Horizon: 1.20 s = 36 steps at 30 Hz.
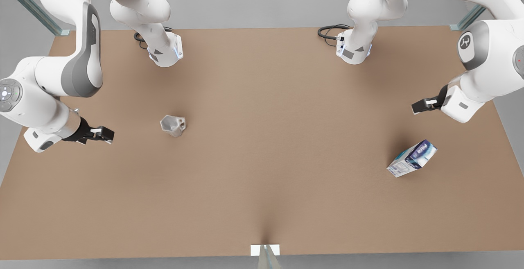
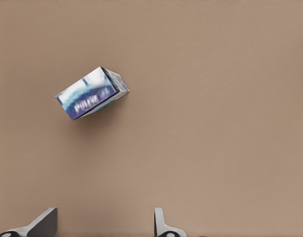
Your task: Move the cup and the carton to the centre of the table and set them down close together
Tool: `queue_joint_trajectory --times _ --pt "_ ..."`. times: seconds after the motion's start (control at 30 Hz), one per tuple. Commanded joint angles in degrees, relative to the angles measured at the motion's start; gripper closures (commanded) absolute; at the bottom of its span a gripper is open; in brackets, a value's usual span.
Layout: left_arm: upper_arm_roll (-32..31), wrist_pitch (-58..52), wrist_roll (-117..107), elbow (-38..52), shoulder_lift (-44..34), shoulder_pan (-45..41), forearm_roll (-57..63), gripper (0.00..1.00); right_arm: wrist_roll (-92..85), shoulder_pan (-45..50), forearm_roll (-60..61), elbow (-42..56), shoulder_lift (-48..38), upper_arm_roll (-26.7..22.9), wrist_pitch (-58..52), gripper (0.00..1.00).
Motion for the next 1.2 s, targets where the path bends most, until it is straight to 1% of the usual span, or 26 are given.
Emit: queue_joint_trajectory --times 0.0,0.03,0.07,0.13,0.2,0.23,0.3,0.43,0.57,0.73,0.93,0.97,1.0,1.07,1.13,1.17 --pt "0.0 0.0 0.0 0.0 0.0 -0.03 0.14 0.0 0.0 0.0 0.0 -0.28 0.08 0.0 -0.1 0.0" --pt "0.09 -0.09 0.0 0.0 0.0 0.05 0.06 0.0 -0.09 -0.26 0.0 -4.32 0.35 0.0 0.87 0.0" --pt "0.09 -0.09 0.0 0.0 0.0 -0.03 0.14 0.0 -0.62 -0.44 -0.09 -12.75 -0.97 0.0 6.49 0.0" --pt "0.0 -0.18 -0.44 0.0 0.0 -0.03 0.14 0.0 -5.36 -0.62 -0.35 -25.41 -2.64 0.0 16.51 0.0" --pt "0.09 -0.18 -0.62 0.0 0.0 -0.03 0.14 0.0 -7.47 0.44 -0.35 -33.42 -2.64 0.18 24.86 0.0" --pt "0.09 -0.18 -0.7 -0.09 0.0 -0.03 0.23 0.0 -7.47 1.66 -0.18 -35.7 -2.64 0.26 26.62 0.0" --pt "0.09 -0.26 -0.97 -0.17 0.08 -0.03 0.32 0.0 -7.56 3.69 0.7 -39.04 -3.17 1.05 26.8 0.0" --pt "0.09 -0.35 -1.05 -0.17 0.61 -0.03 0.32 0.0 -8.35 4.22 1.23 -43.97 -3.52 2.37 28.29 0.0" --pt "0.18 -0.26 -1.05 -0.17 0.7 -0.03 0.41 0.0 -8.44 4.22 1.23 -44.58 -2.82 2.55 28.2 0.0" --pt "0.18 -0.35 -1.05 -0.17 0.96 -0.03 0.41 0.0 -9.05 4.3 2.9 -45.99 -2.64 4.31 28.12 0.0" --pt "0.53 -0.26 -0.97 -0.09 1.84 -0.03 0.41 0.0 -9.49 4.04 2.9 -45.99 0.7 4.48 29.44 0.0" --pt "0.53 -0.26 -0.97 -0.09 1.84 -0.03 0.41 0.0 -9.67 4.04 2.9 -45.99 1.05 4.48 29.44 0.05" --pt "0.53 -0.26 -1.05 0.0 2.02 -0.03 0.41 0.0 -9.67 4.04 2.9 -45.99 2.02 4.48 29.44 0.35" --pt "0.53 -0.26 -0.97 0.0 2.11 -0.03 0.41 0.0 -9.67 4.04 2.9 -45.9 2.37 4.48 29.44 0.67" --pt "0.53 -0.26 -0.88 0.09 2.11 -0.03 0.41 0.0 -9.76 4.04 2.9 -45.81 2.63 4.48 29.44 0.79" --pt "0.53 -0.26 -0.97 0.09 2.11 -0.03 0.41 0.0 -10.98 4.04 2.9 -45.73 2.63 4.48 29.35 0.79"
